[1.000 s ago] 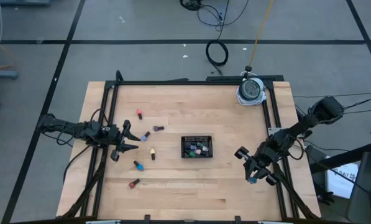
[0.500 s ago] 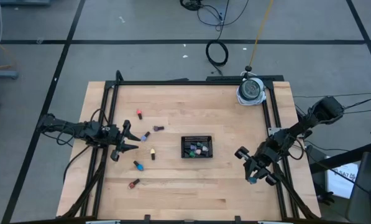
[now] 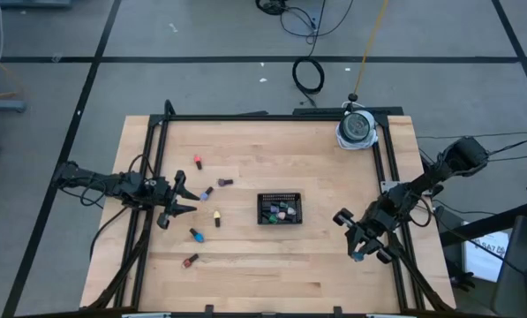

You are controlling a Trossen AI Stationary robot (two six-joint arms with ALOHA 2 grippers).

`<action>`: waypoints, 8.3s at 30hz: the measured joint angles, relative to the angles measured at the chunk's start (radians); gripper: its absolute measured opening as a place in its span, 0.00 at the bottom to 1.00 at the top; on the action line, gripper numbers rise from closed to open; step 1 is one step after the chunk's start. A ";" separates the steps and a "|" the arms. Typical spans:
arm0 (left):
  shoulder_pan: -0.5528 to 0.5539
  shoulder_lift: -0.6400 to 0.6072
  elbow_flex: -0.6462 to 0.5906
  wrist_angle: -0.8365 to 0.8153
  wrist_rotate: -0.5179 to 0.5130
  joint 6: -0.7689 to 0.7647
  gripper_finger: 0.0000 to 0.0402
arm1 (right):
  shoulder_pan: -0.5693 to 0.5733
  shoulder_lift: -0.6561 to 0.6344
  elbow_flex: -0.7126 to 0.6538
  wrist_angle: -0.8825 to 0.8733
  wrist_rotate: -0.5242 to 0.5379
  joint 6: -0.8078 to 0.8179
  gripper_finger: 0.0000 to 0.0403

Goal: Pick & Place Nail Polish
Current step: Put the right blue nail polish into the black bin, then put the pink nail polish into the black bin

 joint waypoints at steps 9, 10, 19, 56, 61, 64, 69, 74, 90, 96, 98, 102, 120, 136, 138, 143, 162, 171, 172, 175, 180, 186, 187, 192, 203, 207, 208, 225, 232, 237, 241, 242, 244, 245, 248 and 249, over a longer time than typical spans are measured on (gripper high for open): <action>0.000 0.000 0.000 0.000 0.000 0.000 0.36 | 0.000 0.000 0.000 0.005 -0.032 0.034 0.12; 0.000 0.000 0.000 0.000 0.000 0.000 0.36 | 0.000 0.000 0.000 0.005 -0.030 0.037 0.12; 0.000 0.000 0.000 0.000 0.000 0.000 0.36 | 0.000 0.000 0.000 0.004 -0.028 0.053 0.12; 0.000 0.000 0.000 0.000 0.000 0.000 0.36 | -0.083 0.084 0.181 -0.670 0.421 0.092 0.12; 0.000 0.000 0.000 0.000 0.000 0.000 0.36 | -0.160 0.145 0.323 -0.968 0.393 0.091 0.12; 0.000 0.000 0.000 0.000 0.000 0.000 0.36 | -0.217 0.187 0.376 -1.095 0.393 0.090 0.12; 0.000 0.000 0.000 0.000 0.000 0.000 0.36 | -0.310 0.274 0.404 -1.135 0.376 0.093 0.12; 0.000 0.000 0.000 0.000 0.000 0.000 0.36 | -0.381 0.338 0.427 -1.132 0.339 0.089 0.12; 0.000 0.000 0.000 0.000 0.000 0.000 0.36 | -0.473 0.373 0.438 -1.132 0.316 0.082 0.22; 0.000 0.000 0.000 0.000 0.000 0.000 0.36 | -0.472 0.373 0.438 -1.131 0.316 0.083 0.43; 0.000 0.000 0.000 0.000 0.000 0.000 0.36 | -0.472 0.372 0.438 -1.130 0.316 0.082 0.47; 0.000 0.000 0.000 0.000 0.000 0.000 0.36 | -0.472 0.319 0.438 -1.152 0.300 0.086 0.50; 0.000 0.000 0.000 0.000 0.000 0.000 0.36 | -0.446 -0.513 0.154 -1.266 0.042 0.052 0.48; 0.000 0.000 0.000 0.004 0.000 -0.005 0.36 | -0.446 -0.939 -0.128 -1.290 0.315 -0.042 0.48; 0.000 0.000 0.000 0.020 0.000 -0.035 0.36 | -0.446 -0.971 -0.146 -1.289 0.316 -0.057 0.48; 0.000 0.000 0.001 0.026 0.000 -0.079 0.36 | -0.446 -1.044 -0.190 -1.290 0.317 -0.049 0.48; 0.000 0.000 0.001 0.024 -0.403 -0.049 0.36 | -0.446 -1.126 -0.208 -1.291 0.315 -0.056 0.48; 0.026 0.019 0.058 -0.039 -0.720 -0.278 0.36 | -0.446 -1.126 -0.209 -1.290 0.316 -0.056 0.48; 0.037 0.041 0.082 -0.107 -0.740 -0.335 0.36 | -0.446 -1.126 -0.209 -1.289 0.316 -0.056 0.48; 0.082 0.156 0.162 -0.313 -0.758 -0.510 0.34 | -0.446 -1.126 -0.209 -1.289 0.317 -0.056 0.48; 0.192 0.493 0.308 -0.492 -0.624 -0.722 0.29 | -0.446 -1.126 -0.210 -1.290 0.317 -0.056 0.48; 0.364 0.879 0.484 -0.627 -0.386 -0.818 0.40 | -0.446 -1.126 -0.210 -1.290 0.317 -0.056 0.48; 0.392 0.930 0.508 -0.651 -0.354 -0.819 0.44 | -0.446 -1.126 -0.210 -1.290 0.317 -0.056 0.48; 0.535 1.108 0.582 -0.698 -0.267 -0.823 0.65 | -0.446 -1.126 -0.210 -1.289 0.317 -0.056 0.49; 0.712 1.312 0.617 -0.679 -0.235 -0.874 0.79 | -0.446 -1.126 -0.211 -1.289 0.317 -0.056 0.48; 0.735 1.367 0.617 -0.669 -0.234 -0.875 0.76 | -0.446 -1.126 -0.211 -1.289 0.317 -0.056 0.49; 0.741 1.378 0.617 -0.659 -0.234 -0.875 0.75 | -0.446 -1.126 -0.211 -1.289 0.317 -0.056 0.48; 0.771 1.469 0.621 -0.574 -0.209 -0.848 0.73 | -0.445 -1.125 -0.211 -1.289 0.317 -0.056 0.48; 0.768 1.471 0.621 -0.629 -0.197 -0.893 0.73 | -0.445 -1.126 -0.211 -1.289 0.317 -0.056 0.48; 0.767 1.471 0.621 -0.633 -0.195 -0.900 0.73 | -0.445 -1.125 -0.211 -1.289 0.317 -0.056 0.48; 0.757 1.471 0.620 -0.635 -0.192 -0.904 0.73 | -0.445 -1.126 -0.211 -1.289 0.317 -0.056 0.48; 0.753 1.471 0.620 -0.636 -0.193 -0.906 0.73 | -0.445 -1.126 -0.211 -1.289 0.317 -0.056 0.49; 0.745 1.471 0.620 -0.643 -0.193 -0.919 0.72 | -0.445 -1.125 -0.211 -1.289 0.317 -0.056 0.49; 0.740 1.471 0.620 -0.647 -0.192 -0.927 0.71 | -0.445 -1.125 -0.211 -1.289 0.317 -0.056 0.49; 0.735 1.471 0.619 -0.653 -0.190 -0.949 0.64 | -0.446 -1.125 -0.211 -1.289 0.317 -0.056 0.48; 0.735 1.471 0.619 -0.653 -0.191 -0.953 0.60 | -0.445 -1.125 -0.211 -1.289 0.317 -0.056 0.48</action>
